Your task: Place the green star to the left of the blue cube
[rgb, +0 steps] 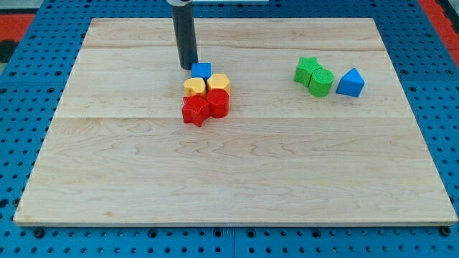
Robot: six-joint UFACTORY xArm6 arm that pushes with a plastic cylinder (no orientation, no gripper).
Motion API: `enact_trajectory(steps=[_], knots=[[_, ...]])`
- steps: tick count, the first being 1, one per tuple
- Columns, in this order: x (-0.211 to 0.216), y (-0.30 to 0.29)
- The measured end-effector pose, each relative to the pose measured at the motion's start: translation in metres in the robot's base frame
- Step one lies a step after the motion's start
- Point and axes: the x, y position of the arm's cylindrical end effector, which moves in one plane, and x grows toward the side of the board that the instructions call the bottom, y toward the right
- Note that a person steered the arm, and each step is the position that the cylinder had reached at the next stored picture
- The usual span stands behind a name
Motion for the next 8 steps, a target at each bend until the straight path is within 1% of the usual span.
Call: enact_trajectory(steps=[1,2,3,4,5,6,7,8], knots=[[-0.031,0.007],[-0.053,0.092],[-0.054,0.215],[-0.032,0.339],[0.014,0.363],[0.06,0.339],[0.06,0.28],[0.032,0.216]])
